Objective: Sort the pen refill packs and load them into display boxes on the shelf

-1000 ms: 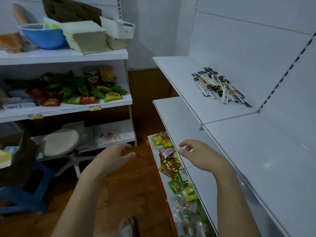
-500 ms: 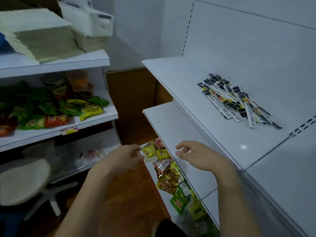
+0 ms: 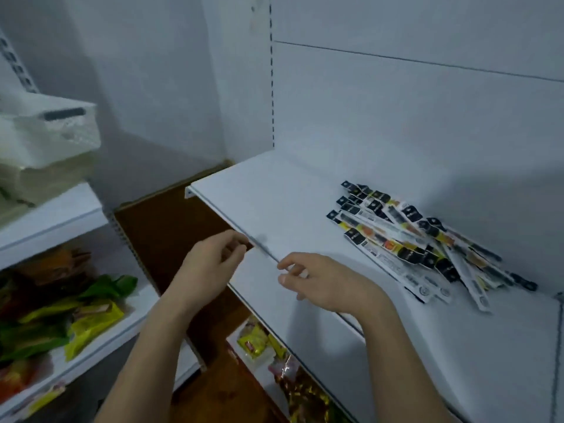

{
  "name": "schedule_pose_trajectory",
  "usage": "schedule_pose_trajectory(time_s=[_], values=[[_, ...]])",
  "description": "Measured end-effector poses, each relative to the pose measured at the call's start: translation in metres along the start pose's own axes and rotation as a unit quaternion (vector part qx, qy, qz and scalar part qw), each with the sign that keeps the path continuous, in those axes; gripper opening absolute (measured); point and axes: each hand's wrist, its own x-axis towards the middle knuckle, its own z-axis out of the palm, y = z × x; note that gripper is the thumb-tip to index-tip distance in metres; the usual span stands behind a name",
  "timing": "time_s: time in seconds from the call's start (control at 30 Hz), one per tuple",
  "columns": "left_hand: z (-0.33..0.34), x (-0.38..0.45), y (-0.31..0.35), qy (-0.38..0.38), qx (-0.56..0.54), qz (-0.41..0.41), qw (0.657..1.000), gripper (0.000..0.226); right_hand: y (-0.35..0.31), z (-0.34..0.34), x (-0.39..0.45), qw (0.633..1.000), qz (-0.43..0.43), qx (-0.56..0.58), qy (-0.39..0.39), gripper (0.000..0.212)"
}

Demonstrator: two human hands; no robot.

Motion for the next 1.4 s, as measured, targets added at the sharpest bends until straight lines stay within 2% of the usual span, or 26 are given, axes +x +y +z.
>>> schedule_pose_trajectory(time_s=[0.1,0.2,0.27,0.37,0.47,0.6,0.67,0.8,0.97,1.07,1.17,1.3,1.37,1.4], values=[[0.02,0.053,0.023,-0.012,-0.057,0.086,0.995,0.017,0.012,-0.026,0.005,0.996,0.01,0.026,0.081,0.024],[0.058,0.102,0.04,-0.059,-0.037,0.214,0.974,0.019,0.03,-0.047,0.004,0.965,0.035,0.022,0.258,0.017],[0.085,0.123,0.054,-0.104,-0.028,0.313,0.943,0.018,0.043,-0.052,-0.003,0.93,0.064,0.042,0.359,0.013],[0.127,0.135,0.079,-0.187,-0.011,0.429,0.884,0.015,0.059,-0.049,-0.022,0.877,0.111,0.064,0.462,0.014],[0.159,0.138,0.09,-0.206,0.014,0.481,0.852,0.03,0.07,-0.039,-0.038,0.823,0.154,0.069,0.542,0.016],[0.17,0.146,0.081,-0.216,-0.02,0.489,0.845,0.023,0.084,-0.007,-0.045,0.735,0.232,0.007,0.637,0.016],[0.169,0.148,0.079,-0.23,-0.019,0.483,0.845,0.02,0.094,0.008,-0.045,0.705,0.291,-0.046,0.645,0.017],[0.166,0.151,0.073,-0.235,-0.044,0.468,0.851,0.011,0.099,0.009,-0.04,0.674,0.343,-0.075,0.649,0.018],[0.156,0.147,0.072,-0.209,-0.054,0.424,0.88,0.01,0.098,0.013,-0.039,0.689,0.36,-0.124,0.617,0.024],[0.154,0.144,0.073,-0.18,-0.064,0.42,0.887,0.018,0.098,0.012,-0.034,0.7,0.379,-0.166,0.582,0.041],[0.156,0.14,0.072,-0.192,-0.024,0.467,0.863,0.036,0.101,0.013,-0.034,0.705,0.376,-0.174,0.576,0.053],[0.152,0.132,0.07,-0.22,0.076,0.512,0.826,0.051,0.104,0.015,-0.038,0.7,0.364,-0.174,0.589,0.038],[0.151,0.129,0.068,-0.211,0.067,0.517,0.827,0.048,0.106,0.015,-0.038,0.701,0.36,-0.176,0.59,0.036],[0.151,0.127,0.067,-0.196,0.054,0.521,0.829,0.04,0.107,0.015,-0.037,0.702,0.359,-0.175,0.589,0.035]])
